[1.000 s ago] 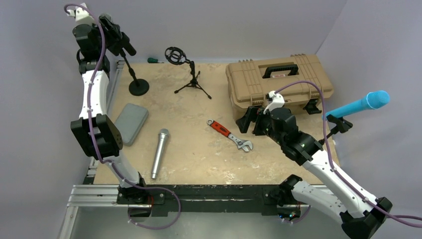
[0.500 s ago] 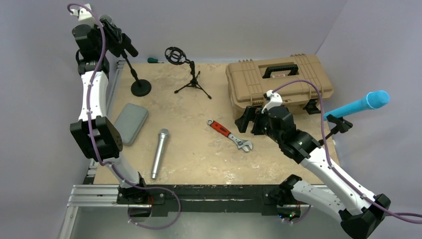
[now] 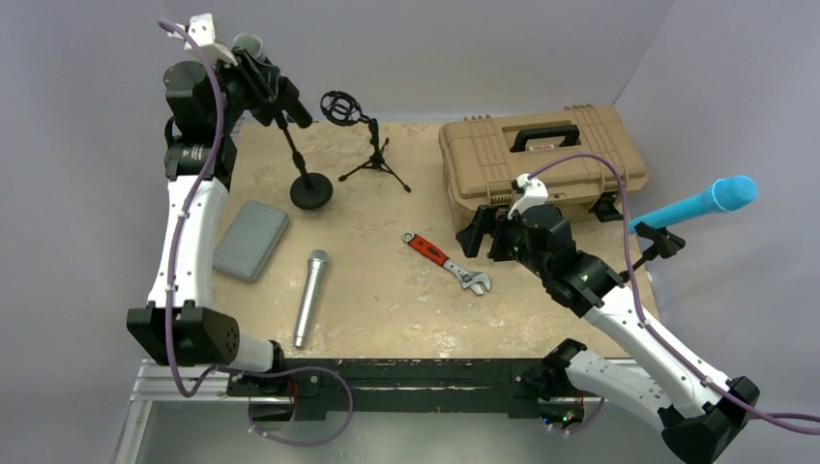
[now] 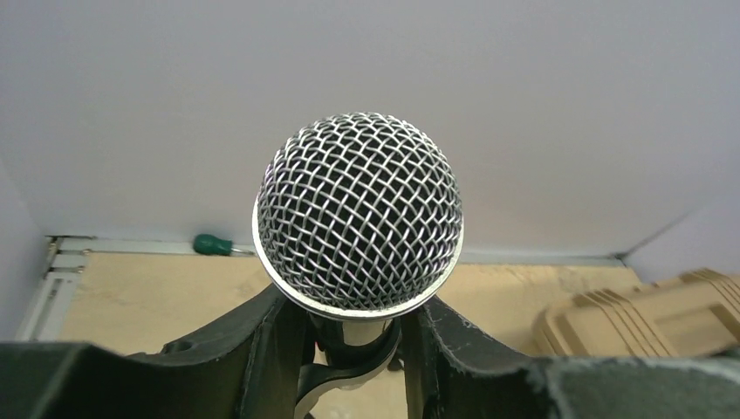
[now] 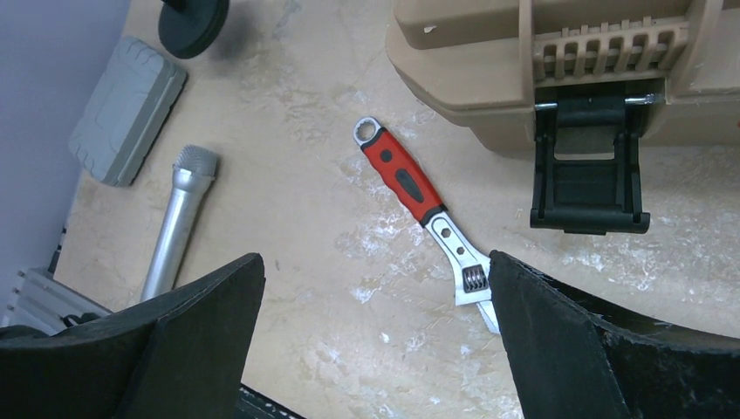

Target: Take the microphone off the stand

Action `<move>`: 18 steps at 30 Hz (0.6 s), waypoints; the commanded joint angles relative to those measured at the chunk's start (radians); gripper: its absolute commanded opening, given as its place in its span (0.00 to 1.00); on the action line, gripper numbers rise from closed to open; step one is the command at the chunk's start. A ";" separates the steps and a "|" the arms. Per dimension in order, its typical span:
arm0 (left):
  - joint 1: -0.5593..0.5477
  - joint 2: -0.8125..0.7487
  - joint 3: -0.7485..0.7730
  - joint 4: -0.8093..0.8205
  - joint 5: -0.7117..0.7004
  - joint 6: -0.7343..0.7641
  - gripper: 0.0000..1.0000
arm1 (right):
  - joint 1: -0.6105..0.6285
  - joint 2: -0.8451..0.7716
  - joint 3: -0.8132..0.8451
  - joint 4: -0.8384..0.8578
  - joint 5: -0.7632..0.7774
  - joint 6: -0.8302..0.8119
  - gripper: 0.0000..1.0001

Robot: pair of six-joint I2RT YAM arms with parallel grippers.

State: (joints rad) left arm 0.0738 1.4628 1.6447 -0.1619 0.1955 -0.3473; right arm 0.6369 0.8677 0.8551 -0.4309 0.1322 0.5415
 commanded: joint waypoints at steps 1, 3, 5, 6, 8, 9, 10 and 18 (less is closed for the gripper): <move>-0.052 -0.123 -0.065 0.060 -0.022 -0.037 0.00 | 0.004 -0.032 0.013 0.050 -0.029 -0.014 0.99; -0.064 -0.155 -0.090 0.058 0.025 -0.069 0.00 | 0.005 -0.039 0.010 0.046 -0.034 -0.014 0.99; -0.066 -0.185 -0.110 0.033 0.050 -0.089 0.00 | 0.005 -0.045 0.011 0.042 -0.034 -0.018 0.99; -0.086 -0.203 -0.128 0.029 0.066 -0.098 0.00 | 0.005 -0.048 0.012 0.042 -0.034 -0.019 0.99; -0.110 -0.234 -0.160 0.027 0.105 -0.108 0.00 | 0.004 -0.051 0.014 0.045 -0.034 -0.024 0.99; -0.124 -0.252 -0.177 0.015 0.118 -0.107 0.00 | 0.005 -0.052 0.016 0.046 -0.034 -0.024 0.99; -0.136 -0.268 -0.188 -0.001 0.123 -0.106 0.00 | 0.004 -0.050 0.018 0.050 -0.034 -0.025 0.99; -0.283 -0.392 -0.288 -0.053 0.168 -0.041 0.00 | 0.005 -0.042 0.020 0.109 -0.105 -0.047 0.99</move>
State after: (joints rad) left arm -0.1581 1.1553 1.3617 -0.2909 0.3092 -0.4053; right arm 0.6369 0.8299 0.8551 -0.4042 0.0956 0.5247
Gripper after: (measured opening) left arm 0.384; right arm 0.987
